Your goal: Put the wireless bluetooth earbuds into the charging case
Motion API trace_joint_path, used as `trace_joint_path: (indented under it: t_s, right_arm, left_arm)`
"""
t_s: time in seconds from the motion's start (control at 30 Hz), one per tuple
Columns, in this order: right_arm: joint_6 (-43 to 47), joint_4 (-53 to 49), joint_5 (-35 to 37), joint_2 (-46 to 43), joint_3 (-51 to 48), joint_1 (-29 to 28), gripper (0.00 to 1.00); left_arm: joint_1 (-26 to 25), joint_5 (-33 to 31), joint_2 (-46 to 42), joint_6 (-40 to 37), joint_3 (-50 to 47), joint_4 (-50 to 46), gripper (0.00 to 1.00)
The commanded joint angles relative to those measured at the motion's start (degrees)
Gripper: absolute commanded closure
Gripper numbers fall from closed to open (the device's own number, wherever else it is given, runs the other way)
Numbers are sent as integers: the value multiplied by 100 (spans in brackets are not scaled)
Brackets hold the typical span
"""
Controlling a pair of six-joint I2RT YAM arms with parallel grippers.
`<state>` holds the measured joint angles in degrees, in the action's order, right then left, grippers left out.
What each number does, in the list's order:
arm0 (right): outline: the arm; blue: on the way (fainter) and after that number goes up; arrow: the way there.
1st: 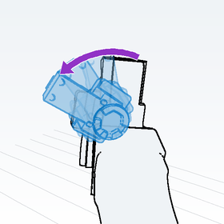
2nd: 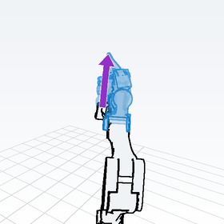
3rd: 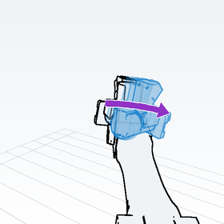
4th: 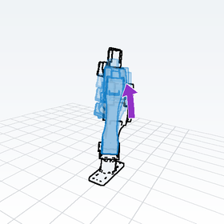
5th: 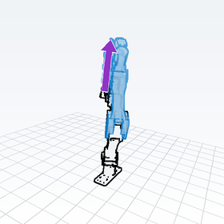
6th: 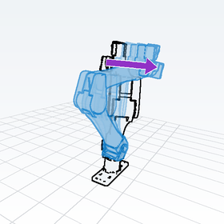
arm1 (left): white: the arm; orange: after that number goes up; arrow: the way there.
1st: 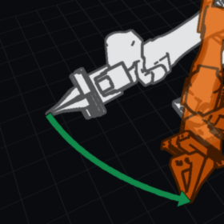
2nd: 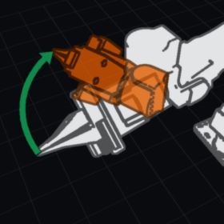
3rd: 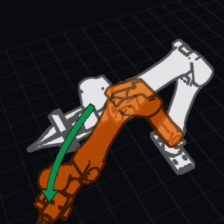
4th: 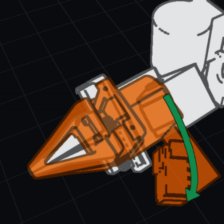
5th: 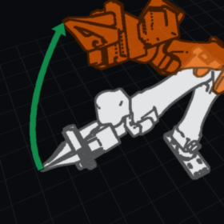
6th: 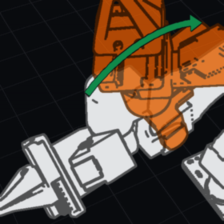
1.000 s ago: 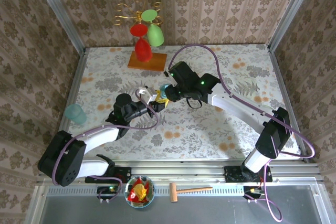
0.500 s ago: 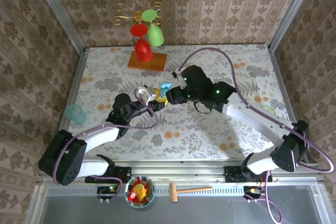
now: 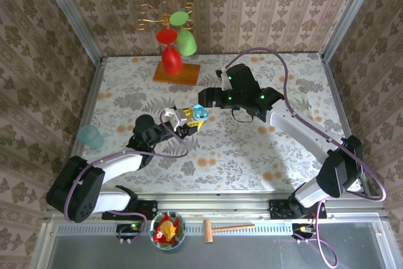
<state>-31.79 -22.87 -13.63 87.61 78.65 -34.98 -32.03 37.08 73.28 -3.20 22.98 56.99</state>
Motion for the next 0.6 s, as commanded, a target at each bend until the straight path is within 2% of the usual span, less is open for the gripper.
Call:
trace_joint_path:
  t_s: [0.0,0.23,0.33,0.43,0.57]
  right_arm:
    - [-133,-188,-300,40,137,-3,22]
    - [-308,210,-470,-355,-343,75,22]
    - [-761,731,-881,-521,-671,253,22]
    - [-1602,1667,-1486,-663,-1141,469,22]
    - [-3342,3734,-2317,-631,-1973,639,22]
  left_arm:
    - [41,-196,-78,202,57,85,68]
    - [43,-533,-13,577,127,174,68]
    - [39,-485,-15,701,169,294,68]
    - [39,-465,-3,837,206,463,68]
    - [22,-569,99,1192,215,956,68]
